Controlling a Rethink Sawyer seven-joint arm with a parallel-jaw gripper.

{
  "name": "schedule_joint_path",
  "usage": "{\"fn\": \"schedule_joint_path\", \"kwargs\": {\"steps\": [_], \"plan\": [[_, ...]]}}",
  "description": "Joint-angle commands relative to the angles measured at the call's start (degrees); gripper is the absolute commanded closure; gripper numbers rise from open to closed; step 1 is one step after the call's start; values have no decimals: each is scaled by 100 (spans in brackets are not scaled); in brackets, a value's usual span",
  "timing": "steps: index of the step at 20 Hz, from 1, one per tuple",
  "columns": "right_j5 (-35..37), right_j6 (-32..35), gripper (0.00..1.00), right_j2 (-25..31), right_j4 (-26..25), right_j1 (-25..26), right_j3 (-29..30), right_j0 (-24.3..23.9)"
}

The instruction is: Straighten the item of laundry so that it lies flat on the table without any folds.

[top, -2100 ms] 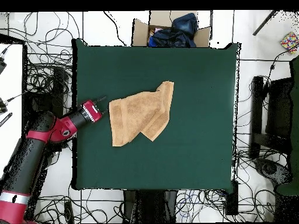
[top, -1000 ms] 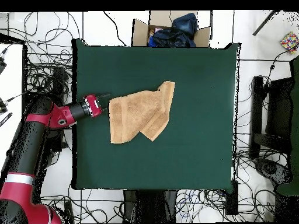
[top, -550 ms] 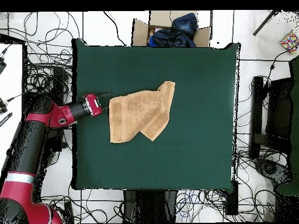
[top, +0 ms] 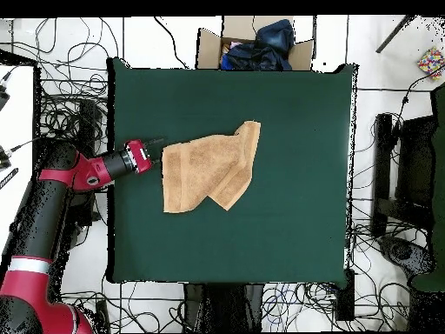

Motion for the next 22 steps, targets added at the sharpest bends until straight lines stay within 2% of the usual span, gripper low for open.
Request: {"fn": "schedule_joint_path", "kwargs": {"steps": [1,11,13,22], "plan": [[-773,641,0,622,94,853,-392,-255],[-1393,580,0,809,-190,832,-253,-268],[-1508,361,0,927,-266,812,-243,-286],[-1830,471,0,833,-603,903,-289,-352]]}}
